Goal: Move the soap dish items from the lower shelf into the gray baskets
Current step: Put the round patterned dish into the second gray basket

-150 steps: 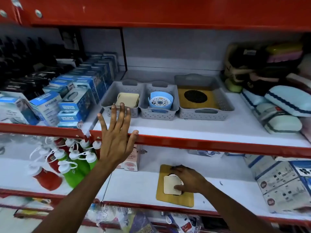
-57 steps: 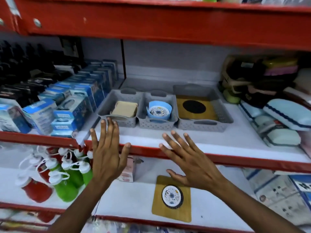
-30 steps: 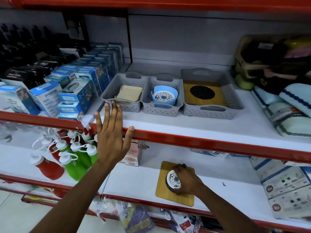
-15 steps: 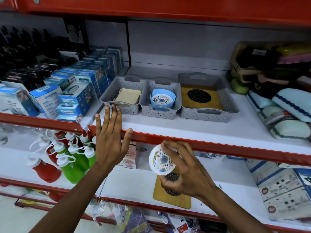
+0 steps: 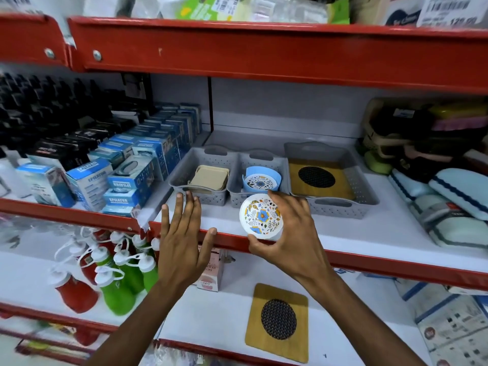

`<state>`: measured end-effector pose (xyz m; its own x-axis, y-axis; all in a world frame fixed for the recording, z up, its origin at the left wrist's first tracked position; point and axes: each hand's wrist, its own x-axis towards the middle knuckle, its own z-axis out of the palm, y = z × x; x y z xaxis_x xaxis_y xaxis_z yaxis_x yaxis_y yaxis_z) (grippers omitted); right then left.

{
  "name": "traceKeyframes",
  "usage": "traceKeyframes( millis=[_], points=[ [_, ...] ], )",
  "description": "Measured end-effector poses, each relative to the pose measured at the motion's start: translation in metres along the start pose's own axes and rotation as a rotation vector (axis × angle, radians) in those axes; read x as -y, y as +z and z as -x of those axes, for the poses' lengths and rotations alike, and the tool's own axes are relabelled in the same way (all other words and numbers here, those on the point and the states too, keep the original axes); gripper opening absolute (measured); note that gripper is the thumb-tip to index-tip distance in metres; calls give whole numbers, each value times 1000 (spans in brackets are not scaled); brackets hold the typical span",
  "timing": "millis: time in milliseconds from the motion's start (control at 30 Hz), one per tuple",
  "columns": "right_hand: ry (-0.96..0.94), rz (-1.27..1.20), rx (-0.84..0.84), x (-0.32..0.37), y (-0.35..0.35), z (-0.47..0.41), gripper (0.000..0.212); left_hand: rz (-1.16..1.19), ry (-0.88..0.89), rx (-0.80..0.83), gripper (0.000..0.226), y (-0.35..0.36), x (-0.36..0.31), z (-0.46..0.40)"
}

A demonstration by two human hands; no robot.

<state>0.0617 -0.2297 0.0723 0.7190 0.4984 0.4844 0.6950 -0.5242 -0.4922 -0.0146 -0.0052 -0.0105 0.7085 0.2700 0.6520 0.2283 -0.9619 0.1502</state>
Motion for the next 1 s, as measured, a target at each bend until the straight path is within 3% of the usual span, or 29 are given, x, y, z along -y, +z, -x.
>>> traceKeyframes(
  millis=[267,433,667,833,933,1000],
  points=[
    [84,79,-38,2,-16,-57,82,27,0,2,73,-2,-3,-1],
    [211,197,126,-3,-18,-125,57,35,0,13,74,-3,-2,-1],
    [185,286,365,-11,-5,-151,55,55,2,21,75,-2,-1,-3],
    [155,240,407,-17,-12,-148,55,57,-1,22,75,-1,1,-3],
    [117,231,435,-21,-13,-142,39,54,0,25,75,0,1,-2],
    [101,242,420,-23,-13,-132,51,53,5,21,75,0,0,-3]
  ],
)
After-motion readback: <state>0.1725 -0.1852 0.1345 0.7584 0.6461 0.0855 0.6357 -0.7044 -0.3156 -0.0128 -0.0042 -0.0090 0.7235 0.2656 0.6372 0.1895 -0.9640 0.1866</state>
